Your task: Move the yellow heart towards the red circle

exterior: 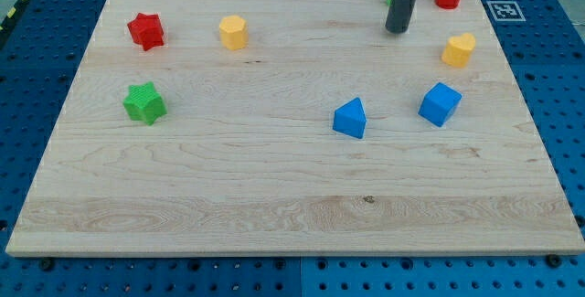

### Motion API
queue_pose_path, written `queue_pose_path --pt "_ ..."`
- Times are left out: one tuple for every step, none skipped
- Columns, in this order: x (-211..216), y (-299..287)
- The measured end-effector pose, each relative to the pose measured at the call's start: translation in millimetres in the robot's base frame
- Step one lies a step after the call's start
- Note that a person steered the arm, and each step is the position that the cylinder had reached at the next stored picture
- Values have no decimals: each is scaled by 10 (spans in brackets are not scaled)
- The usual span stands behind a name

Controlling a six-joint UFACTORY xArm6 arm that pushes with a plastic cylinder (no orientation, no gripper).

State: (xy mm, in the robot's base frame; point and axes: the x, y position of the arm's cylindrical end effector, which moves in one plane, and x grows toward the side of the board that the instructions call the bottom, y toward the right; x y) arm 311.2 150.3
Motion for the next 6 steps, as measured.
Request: queue_pose_path --pt "359 25" --pt "590 253" --pt "681 408" --pt "585 478" --pt "333 470" --pt "522 470"
